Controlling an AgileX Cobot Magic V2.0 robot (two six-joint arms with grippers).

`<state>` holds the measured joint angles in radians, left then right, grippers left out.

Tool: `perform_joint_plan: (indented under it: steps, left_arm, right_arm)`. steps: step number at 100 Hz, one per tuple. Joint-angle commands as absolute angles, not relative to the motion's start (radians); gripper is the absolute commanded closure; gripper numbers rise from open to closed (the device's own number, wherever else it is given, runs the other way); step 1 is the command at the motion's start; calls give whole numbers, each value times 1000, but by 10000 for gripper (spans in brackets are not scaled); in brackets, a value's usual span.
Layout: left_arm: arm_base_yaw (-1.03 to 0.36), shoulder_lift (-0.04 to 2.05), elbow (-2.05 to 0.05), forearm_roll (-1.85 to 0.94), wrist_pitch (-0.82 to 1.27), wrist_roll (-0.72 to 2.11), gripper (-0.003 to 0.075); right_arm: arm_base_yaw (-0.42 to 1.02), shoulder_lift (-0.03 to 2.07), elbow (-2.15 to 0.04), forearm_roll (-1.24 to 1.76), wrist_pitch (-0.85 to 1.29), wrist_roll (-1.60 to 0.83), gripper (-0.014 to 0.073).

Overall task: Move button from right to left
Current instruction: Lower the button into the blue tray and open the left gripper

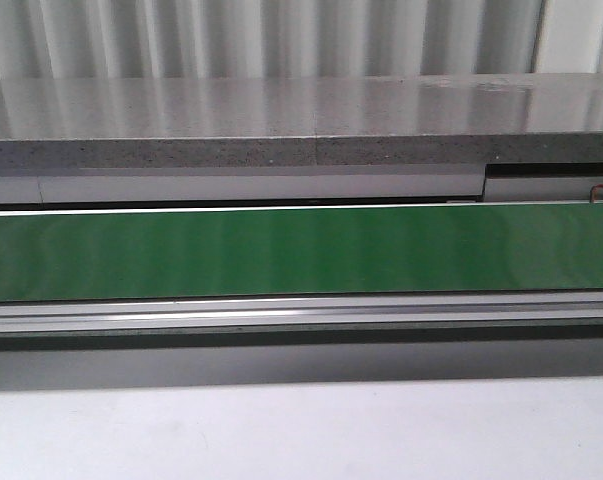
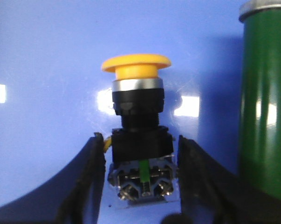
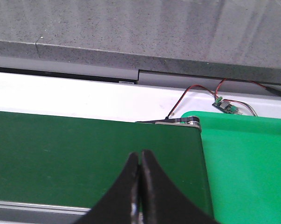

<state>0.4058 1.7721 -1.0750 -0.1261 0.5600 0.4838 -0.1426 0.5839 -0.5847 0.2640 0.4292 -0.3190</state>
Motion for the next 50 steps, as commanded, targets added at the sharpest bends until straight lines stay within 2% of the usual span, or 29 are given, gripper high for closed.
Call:
perform_joint_plan:
  steps: [1,14,40,50]
  left_arm:
    - [409,1733,-1105,-147,532,489,738]
    - [409,1733,-1105,-143,538,491,696]
    - [409,1733,-1105,-136,540,491,430]
    - [409,1733,-1105,-130,540,491,356]
  right_arm:
    - [-143,584,-610,280,353,-327,662]
    - [-143,584,-610,280,353,-327,662]
    - [-143,584,-610,280,353,-327,662]
    - [-143,584,-610,280,353,-327,662]
